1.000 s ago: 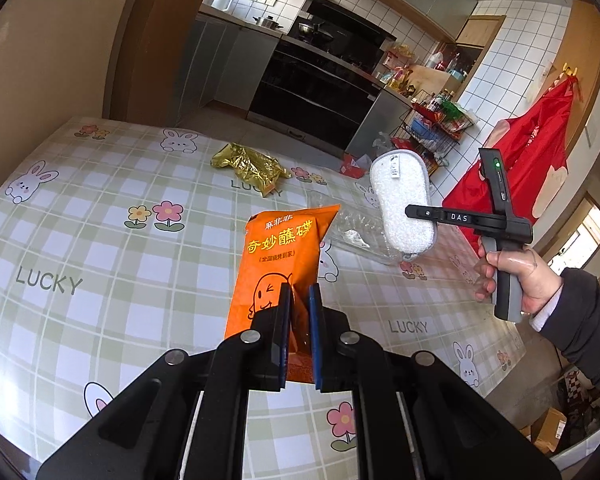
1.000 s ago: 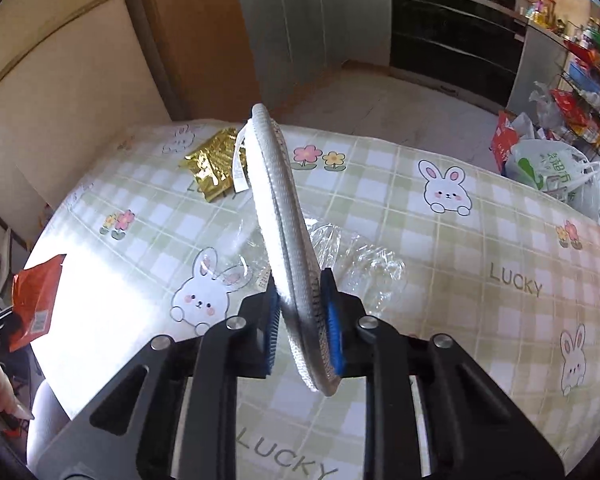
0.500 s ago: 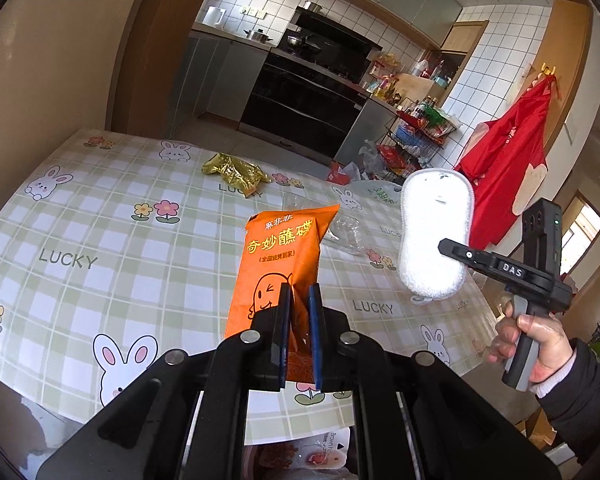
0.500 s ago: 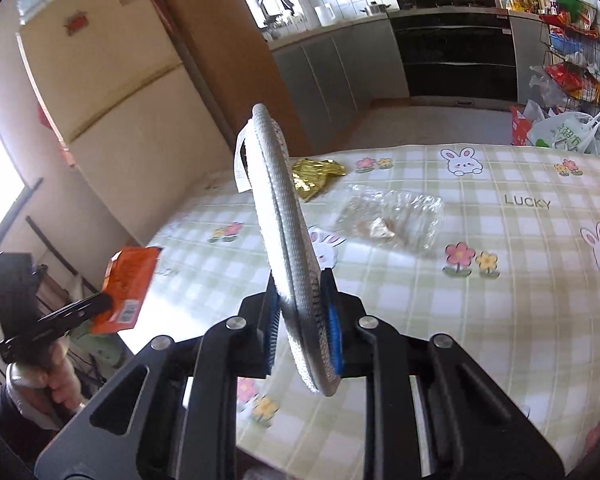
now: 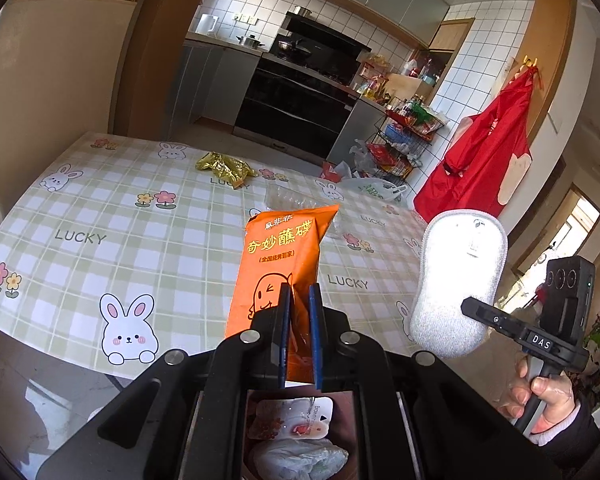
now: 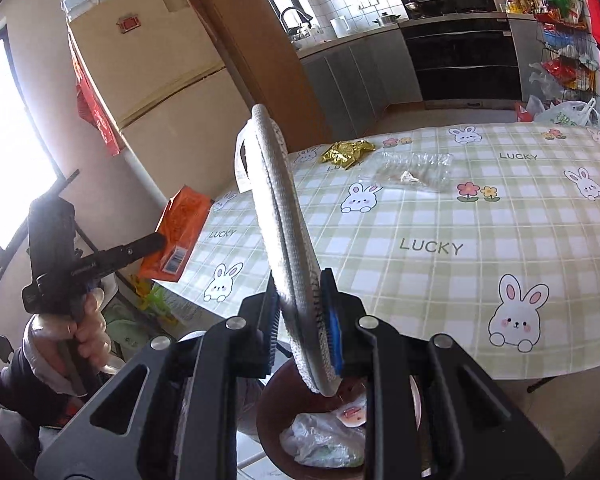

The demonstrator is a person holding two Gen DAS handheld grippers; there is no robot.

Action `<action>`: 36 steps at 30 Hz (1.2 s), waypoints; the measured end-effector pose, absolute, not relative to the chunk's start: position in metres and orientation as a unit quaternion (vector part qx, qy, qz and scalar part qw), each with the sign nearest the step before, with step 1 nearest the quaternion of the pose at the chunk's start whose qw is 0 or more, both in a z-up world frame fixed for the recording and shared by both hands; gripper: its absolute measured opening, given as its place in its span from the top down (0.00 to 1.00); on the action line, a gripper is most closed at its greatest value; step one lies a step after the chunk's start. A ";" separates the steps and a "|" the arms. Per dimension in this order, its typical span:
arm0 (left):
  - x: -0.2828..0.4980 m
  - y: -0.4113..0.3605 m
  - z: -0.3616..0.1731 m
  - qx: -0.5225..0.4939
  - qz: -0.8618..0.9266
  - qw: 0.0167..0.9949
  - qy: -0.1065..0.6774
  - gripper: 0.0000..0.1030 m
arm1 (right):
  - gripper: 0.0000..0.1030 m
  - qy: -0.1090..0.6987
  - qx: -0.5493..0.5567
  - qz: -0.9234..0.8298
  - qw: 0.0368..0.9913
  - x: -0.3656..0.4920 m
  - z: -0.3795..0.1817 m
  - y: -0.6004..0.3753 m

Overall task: Collect trash
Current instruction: 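Release the sponge into the bin with the right tool while the left tool carries the packet, then open the left tool to drop the orange packet into the bin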

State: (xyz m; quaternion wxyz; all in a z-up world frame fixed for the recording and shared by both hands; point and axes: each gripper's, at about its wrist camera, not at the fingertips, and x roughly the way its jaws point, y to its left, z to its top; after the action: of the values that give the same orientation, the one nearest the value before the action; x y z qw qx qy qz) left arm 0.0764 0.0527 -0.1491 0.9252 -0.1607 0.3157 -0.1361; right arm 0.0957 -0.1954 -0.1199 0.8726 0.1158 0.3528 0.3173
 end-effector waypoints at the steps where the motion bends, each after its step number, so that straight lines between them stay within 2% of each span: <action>1: 0.073 0.050 -0.147 -0.158 -0.138 0.926 0.314 0.91 | 0.77 0.356 0.115 0.320 0.870 0.091 -0.121 -0.195; 14: 0.050 0.042 -0.138 -0.146 -0.145 0.931 0.302 0.91 | 0.76 0.386 0.070 0.354 0.849 0.067 -0.137 -0.178; 20: 0.051 0.042 -0.138 -0.147 -0.144 0.930 0.304 0.91 | 0.73 0.405 0.051 0.358 0.840 0.069 -0.147 -0.167; 22: 0.051 0.042 -0.139 -0.148 -0.145 0.929 0.305 0.91 | 0.65 0.406 0.051 0.358 0.839 0.070 -0.150 -0.165; 26: 0.051 0.042 -0.143 -0.148 -0.149 0.927 0.310 0.91 | 0.62 0.399 0.061 0.353 0.844 0.072 -0.147 -0.169; 29: 0.050 0.039 -0.146 -0.145 -0.156 0.925 0.316 0.91 | 0.46 0.381 0.070 0.339 0.857 0.072 -0.140 -0.176; 31: 0.050 0.037 -0.148 -0.143 -0.160 0.923 0.319 0.91 | 0.24 0.363 0.078 0.321 0.871 0.071 -0.133 -0.183; 33: 0.049 0.033 -0.151 -0.143 -0.168 0.920 0.324 0.91 | 0.10 0.343 0.086 0.302 0.885 0.071 -0.126 -0.190; 36: 0.048 0.026 -0.155 -0.138 -0.178 0.916 0.332 0.91 | 0.06 0.314 0.095 0.263 0.908 0.070 -0.117 -0.200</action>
State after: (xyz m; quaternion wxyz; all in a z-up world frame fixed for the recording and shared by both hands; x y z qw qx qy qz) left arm 0.0479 0.0262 -0.1554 0.9162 -0.1376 0.3315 -0.1780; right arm 0.0695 -0.2002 -0.1171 0.9075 0.0949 0.3136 0.2627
